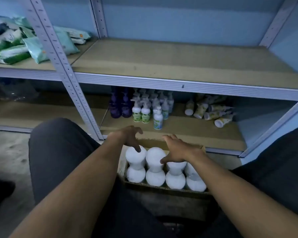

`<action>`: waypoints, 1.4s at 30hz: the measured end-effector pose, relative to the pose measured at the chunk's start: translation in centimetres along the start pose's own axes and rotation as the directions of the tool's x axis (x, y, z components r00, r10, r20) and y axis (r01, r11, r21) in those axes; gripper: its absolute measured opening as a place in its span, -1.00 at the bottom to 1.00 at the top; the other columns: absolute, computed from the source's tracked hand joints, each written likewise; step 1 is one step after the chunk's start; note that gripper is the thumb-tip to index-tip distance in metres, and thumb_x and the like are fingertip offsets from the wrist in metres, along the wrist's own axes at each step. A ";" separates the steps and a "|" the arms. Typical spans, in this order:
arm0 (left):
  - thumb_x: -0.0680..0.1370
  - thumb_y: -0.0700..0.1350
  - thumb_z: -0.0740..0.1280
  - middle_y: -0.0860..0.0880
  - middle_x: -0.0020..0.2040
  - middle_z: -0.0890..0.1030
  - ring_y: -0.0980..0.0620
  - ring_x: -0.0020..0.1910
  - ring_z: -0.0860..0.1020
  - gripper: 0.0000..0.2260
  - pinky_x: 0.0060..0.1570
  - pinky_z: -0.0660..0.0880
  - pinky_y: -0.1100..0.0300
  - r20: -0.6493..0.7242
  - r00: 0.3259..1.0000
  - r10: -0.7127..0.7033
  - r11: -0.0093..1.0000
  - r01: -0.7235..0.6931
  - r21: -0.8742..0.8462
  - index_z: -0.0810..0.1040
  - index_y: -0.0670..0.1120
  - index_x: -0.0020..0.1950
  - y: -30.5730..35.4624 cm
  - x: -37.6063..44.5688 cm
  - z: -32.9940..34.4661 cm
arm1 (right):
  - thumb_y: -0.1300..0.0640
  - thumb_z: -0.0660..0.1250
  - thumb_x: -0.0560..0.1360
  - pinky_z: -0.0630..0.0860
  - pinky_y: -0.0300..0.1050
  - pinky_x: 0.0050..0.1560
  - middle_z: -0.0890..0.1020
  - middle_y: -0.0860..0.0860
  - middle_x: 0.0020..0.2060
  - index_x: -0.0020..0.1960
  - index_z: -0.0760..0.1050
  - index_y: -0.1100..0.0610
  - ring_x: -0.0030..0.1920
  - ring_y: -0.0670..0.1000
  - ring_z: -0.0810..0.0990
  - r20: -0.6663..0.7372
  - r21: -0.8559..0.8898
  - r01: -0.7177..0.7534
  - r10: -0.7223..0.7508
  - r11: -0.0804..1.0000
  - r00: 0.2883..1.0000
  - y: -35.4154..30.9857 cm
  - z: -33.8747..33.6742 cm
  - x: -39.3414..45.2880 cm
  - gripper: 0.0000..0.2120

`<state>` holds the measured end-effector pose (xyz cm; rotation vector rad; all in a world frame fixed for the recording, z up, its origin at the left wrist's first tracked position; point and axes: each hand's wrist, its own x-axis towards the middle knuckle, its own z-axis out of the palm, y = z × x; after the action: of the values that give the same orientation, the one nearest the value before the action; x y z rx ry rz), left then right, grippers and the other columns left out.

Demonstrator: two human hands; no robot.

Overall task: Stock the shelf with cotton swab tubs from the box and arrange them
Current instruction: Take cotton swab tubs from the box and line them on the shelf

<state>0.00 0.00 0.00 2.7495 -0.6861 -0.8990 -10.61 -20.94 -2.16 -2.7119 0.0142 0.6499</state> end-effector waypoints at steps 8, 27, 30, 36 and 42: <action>0.34 0.01 0.59 -0.09 0.48 0.28 -0.11 0.44 0.32 -0.15 0.35 0.37 0.02 -0.005 1.000 -0.014 0.999 0.013 -0.044 0.26 -0.01 0.53 -0.9 -0.2 4.0 | -0.15 0.57 0.32 0.46 0.08 0.27 0.16 0.01 0.51 0.58 0.10 -0.03 0.45 0.16 0.30 0.026 0.018 0.081 -0.081 0.997 0.996 -0.3 2.5 1.6 0.00; 0.31 0.02 0.59 -0.03 0.55 0.08 -0.20 0.42 0.18 -0.09 0.21 0.48 -0.17 -0.001 0.998 -0.066 0.996 0.066 0.052 0.17 0.09 0.55 -2.1 5.0 9.1 | -0.03 0.51 0.39 0.52 0.07 0.14 0.07 0.00 0.53 0.51 0.16 -0.04 0.39 0.14 0.33 -0.044 0.022 0.126 -0.125 0.992 0.991 1.1 7.0 6.3 -0.19; 0.37 -0.07 0.57 -0.06 0.54 0.10 -0.19 0.40 0.23 -0.15 0.20 0.50 -0.13 -0.015 0.997 -0.079 0.994 0.080 0.070 0.19 0.09 0.55 -1.9 5.0 9.1 | 0.00 0.49 0.40 0.53 0.07 0.12 0.09 -0.01 0.52 0.50 0.17 -0.05 0.39 0.13 0.32 -0.065 0.041 0.129 -0.126 0.991 0.990 1.2 7.3 6.4 -0.22; 0.34 -0.04 0.57 -0.06 0.53 0.19 -0.20 0.40 0.28 -0.13 0.28 0.44 -0.11 -0.043 0.995 -0.093 0.995 0.095 0.044 0.19 -0.01 0.54 -1.7 4.9 8.0 | -0.02 0.52 0.36 0.53 0.05 0.10 0.23 -0.04 0.39 0.46 0.24 -0.07 0.31 0.08 0.39 -0.085 0.114 0.121 -0.112 0.986 0.990 1.3 6.5 6.3 -0.24; 0.30 0.05 0.58 -0.11 0.46 0.32 -0.20 0.39 0.33 -0.10 0.30 0.42 -0.05 -0.070 0.997 -0.043 0.996 0.048 0.077 0.23 -0.06 0.54 -0.1 3.7 2.4 | -0.05 0.54 0.31 0.47 -0.01 0.21 0.29 -0.04 0.33 0.48 0.29 -0.14 0.32 0.05 0.38 -0.125 0.179 0.162 -0.141 0.970 0.982 1.4 1.7 5.3 -0.20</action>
<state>1.25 -1.68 -3.88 2.8610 -0.6626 -0.7996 -6.70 -21.36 -6.37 -2.5325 -0.0982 0.4295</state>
